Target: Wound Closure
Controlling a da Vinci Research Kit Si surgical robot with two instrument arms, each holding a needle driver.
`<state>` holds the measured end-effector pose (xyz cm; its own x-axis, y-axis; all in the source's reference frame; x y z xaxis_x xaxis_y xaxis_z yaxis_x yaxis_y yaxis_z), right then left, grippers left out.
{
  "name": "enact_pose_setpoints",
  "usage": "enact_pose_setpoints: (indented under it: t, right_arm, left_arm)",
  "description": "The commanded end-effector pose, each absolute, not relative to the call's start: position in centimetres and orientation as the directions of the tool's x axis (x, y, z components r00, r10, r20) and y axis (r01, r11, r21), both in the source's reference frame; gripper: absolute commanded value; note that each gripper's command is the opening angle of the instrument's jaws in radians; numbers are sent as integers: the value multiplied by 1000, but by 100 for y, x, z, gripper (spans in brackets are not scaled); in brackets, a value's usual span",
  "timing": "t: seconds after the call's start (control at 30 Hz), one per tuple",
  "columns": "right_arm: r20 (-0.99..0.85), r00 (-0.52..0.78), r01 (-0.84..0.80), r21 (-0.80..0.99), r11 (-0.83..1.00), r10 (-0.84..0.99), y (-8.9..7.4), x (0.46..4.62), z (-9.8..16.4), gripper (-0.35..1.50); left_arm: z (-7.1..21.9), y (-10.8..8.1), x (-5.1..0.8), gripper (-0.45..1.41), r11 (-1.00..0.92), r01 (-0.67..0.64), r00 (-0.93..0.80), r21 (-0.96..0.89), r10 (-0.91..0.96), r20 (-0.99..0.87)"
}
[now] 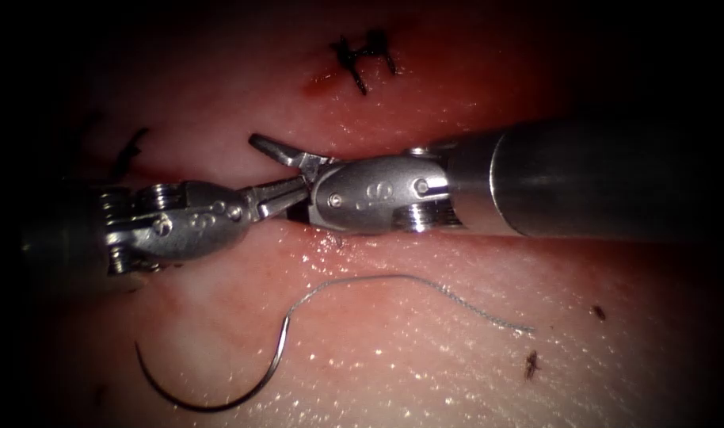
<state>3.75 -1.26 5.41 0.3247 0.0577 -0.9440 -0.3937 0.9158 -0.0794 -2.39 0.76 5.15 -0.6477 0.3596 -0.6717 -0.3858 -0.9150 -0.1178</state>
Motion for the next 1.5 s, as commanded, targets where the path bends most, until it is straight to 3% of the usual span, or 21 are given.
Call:
enact_pose_setpoints:
  t: [0.03, 0.17, 0.27, 0.57, 0.6, 0.63, 0.67, 0.73, 1.37, 1.5]
  right_arm:
    - [-945, 324, -389, -83, 917, 52, -131, 383, 547, 103]
    - [-946, 321, -384, -86, 919, 46, -131, 384, 544, 87]
    - [-947, 319, -378, -90, 922, 38, -135, 382, 542, -35]
    - [-927, 376, -378, -162, 911, -9, -135, 392, 543, -35]
    - [-926, 378, -381, -160, 911, -5, -132, 392, 542, 76]
    - [-926, 378, -381, -160, 911, -5, -132, 392, 542, 76]
    - [-920, 392, -387, -163, 907, 2, -131, 391, 542, 123]
    - [-918, 398, -434, -181, 883, 7, -130, 388, 541, 145]
    - [-902, 427, -472, -170, 865, 56, -130, 282, 509, 148]
    - [-893, 445, -479, -175, 860, 66, -136, 283, 504, 148]
  left_arm:
    - [520, 73, -245, -45, -916, -383, -647, -120, 358, -673]
    - [520, 72, -245, -45, -917, -380, -646, -120, 356, -675]
    - [521, 71, -246, -45, -918, -378, -646, -119, 354, -677]
    - [519, 66, -246, -45, -920, -372, -644, -119, 349, -681]
    - [518, 65, -245, -45, -922, -369, -642, -121, 347, -684]
    - [518, 65, -245, -45, -922, -369, -642, -121, 347, -684]
    - [517, 64, -245, -45, -922, -367, -641, -122, 346, -685]
    - [514, 60, -243, -45, -923, -367, -646, -118, 344, -682]
    - [477, 25, -206, -45, -922, -375, -669, -91, 338, -662]
    - [482, 27, -203, -45, -922, -378, -673, -85, 337, -658]
